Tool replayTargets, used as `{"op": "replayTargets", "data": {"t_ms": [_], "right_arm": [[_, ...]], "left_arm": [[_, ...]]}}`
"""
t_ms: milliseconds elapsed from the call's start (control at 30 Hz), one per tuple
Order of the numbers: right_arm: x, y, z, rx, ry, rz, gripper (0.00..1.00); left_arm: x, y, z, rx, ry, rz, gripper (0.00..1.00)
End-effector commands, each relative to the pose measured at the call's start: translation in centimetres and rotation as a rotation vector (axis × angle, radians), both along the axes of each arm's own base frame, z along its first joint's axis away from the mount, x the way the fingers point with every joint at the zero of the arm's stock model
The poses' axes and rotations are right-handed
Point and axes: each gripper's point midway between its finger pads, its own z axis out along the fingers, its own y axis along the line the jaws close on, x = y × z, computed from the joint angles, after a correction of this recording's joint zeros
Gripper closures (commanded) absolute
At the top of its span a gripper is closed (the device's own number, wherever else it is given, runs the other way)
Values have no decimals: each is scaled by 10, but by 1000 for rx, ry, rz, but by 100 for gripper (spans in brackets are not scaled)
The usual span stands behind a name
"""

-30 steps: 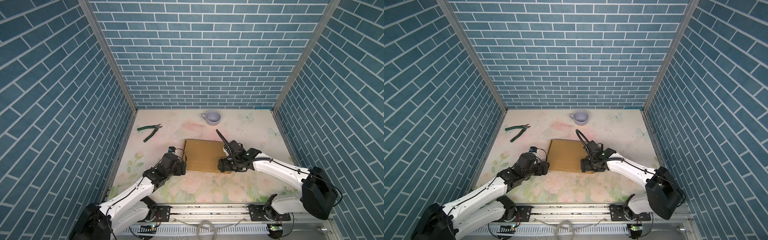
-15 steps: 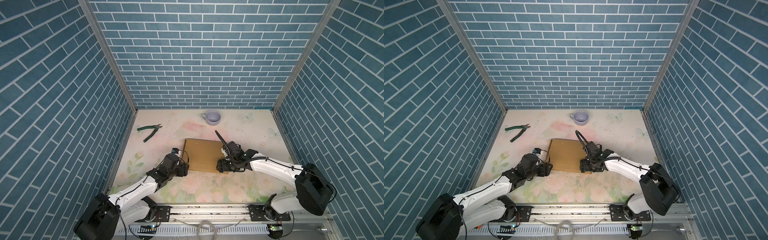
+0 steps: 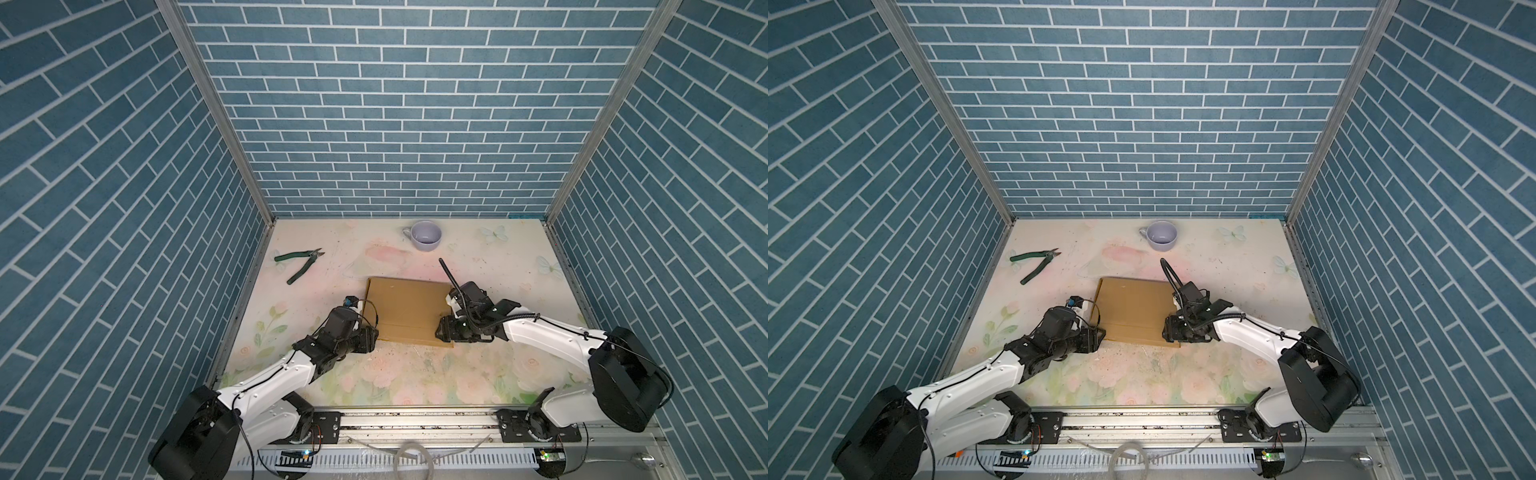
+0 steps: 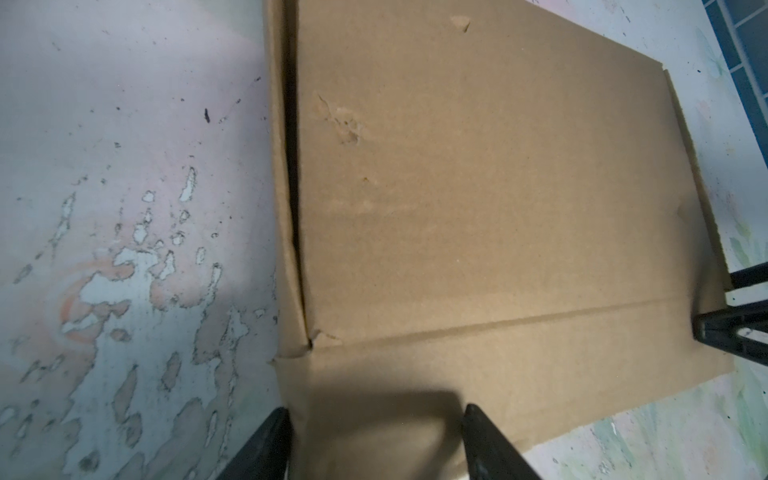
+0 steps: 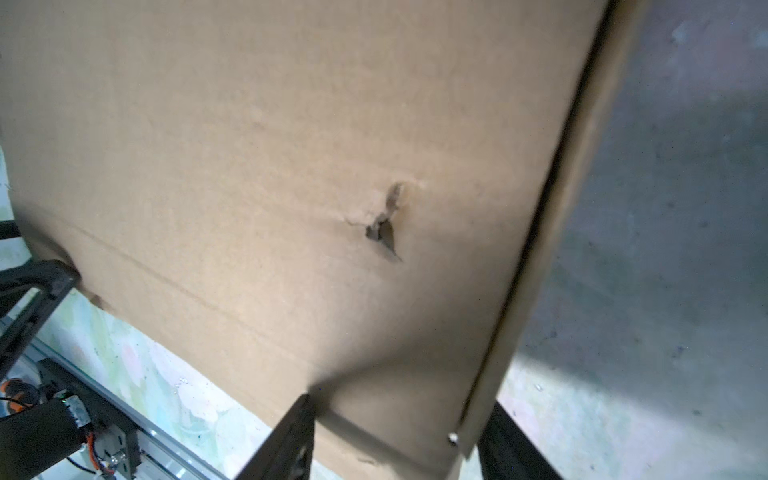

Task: Assemble paper box
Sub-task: Press the paper box at the center of the table.

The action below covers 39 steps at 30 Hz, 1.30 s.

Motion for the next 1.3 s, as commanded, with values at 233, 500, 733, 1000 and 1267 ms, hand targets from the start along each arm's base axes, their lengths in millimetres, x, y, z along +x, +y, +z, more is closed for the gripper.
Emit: {"op": "replayTargets", "data": {"t_ms": [233, 500, 733, 1000, 1267], "right_arm": [[-8, 24, 30, 161, 27, 30, 47], [5, 7, 11, 33, -35, 23, 50], [12, 11, -1, 62, -72, 13, 62], [16, -8, -8, -63, -126, 48, 62], [16, -7, 4, -44, -126, 65, 50]], "left_arm": [[3, -18, 27, -61, -2, -54, 37], [6, -16, 2, -30, 12, -43, 37], [8, -11, -11, -14, -33, -38, 42], [11, -10, -5, -7, -55, -34, 41], [17, -15, 17, 5, -34, -50, 38]]}}
